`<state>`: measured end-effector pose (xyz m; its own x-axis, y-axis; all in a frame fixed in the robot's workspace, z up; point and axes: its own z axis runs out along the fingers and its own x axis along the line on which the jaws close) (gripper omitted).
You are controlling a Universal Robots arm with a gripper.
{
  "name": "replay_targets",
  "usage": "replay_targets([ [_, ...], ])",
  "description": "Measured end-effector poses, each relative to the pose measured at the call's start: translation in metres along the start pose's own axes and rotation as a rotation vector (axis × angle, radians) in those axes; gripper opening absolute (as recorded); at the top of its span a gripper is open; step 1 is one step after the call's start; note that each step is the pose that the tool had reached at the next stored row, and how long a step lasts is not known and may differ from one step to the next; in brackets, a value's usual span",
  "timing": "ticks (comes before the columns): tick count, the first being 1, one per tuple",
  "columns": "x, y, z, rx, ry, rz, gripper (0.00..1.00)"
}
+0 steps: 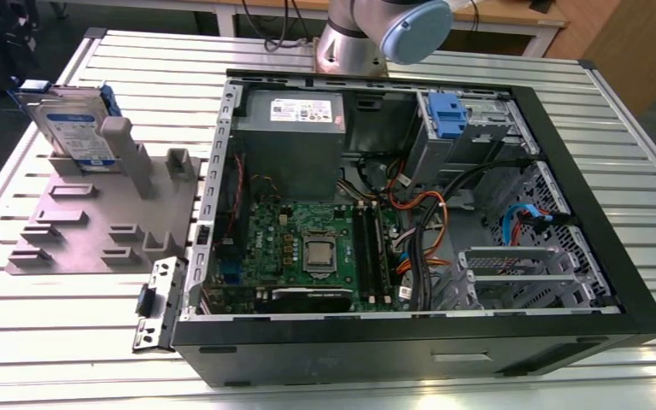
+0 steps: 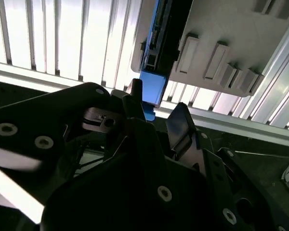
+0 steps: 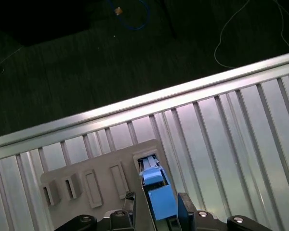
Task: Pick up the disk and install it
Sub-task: 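Pick up the disk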
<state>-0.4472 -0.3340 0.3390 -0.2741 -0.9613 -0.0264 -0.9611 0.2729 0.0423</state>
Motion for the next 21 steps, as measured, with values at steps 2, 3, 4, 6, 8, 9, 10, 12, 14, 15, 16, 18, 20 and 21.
replay_targets([
  [2, 0.0001, -0.0001, 0.0022, -0.0010, 0.0014, -0.036, 0.47],
  [3, 0.0001, -0.0001, 0.0031, -0.0014, 0.0021, -0.054, 0.47],
  [4, 0.0001, -0.0002, 0.0037, -0.0020, 0.0029, -0.070, 0.47],
  [6, -0.0001, -0.0001, 0.0046, -0.0025, 0.0037, -0.091, 0.47],
  [8, -0.0020, 0.0004, 0.0049, -0.0025, 0.0038, -0.095, 0.47],
  [9, -0.0031, 0.0006, 0.0051, -0.0025, 0.0038, -0.095, 0.47],
  [10, -0.0039, 0.0008, 0.0052, -0.0025, 0.0039, -0.095, 0.47],
  [12, -0.0050, 0.0010, 0.0056, -0.0025, 0.0038, -0.095, 0.47],
  [14, -0.0054, 0.0011, 0.0060, -0.0024, 0.0038, -0.096, 0.47],
  [15, -0.0055, 0.0010, 0.0063, -0.0024, 0.0039, -0.096, 0.47],
  [16, -0.0055, 0.0011, 0.0070, -0.0010, 0.0038, -0.096, 0.47],
  [18, -0.0055, 0.0010, 0.0086, 0.0045, 0.0040, -0.097, 0.47],
  [20, -0.0054, 0.0010, 0.0101, 0.0106, 0.0041, -0.103, 0.47],
  [21, -0.0054, 0.0009, 0.0109, 0.0141, 0.0034, -0.107, 0.47],
])
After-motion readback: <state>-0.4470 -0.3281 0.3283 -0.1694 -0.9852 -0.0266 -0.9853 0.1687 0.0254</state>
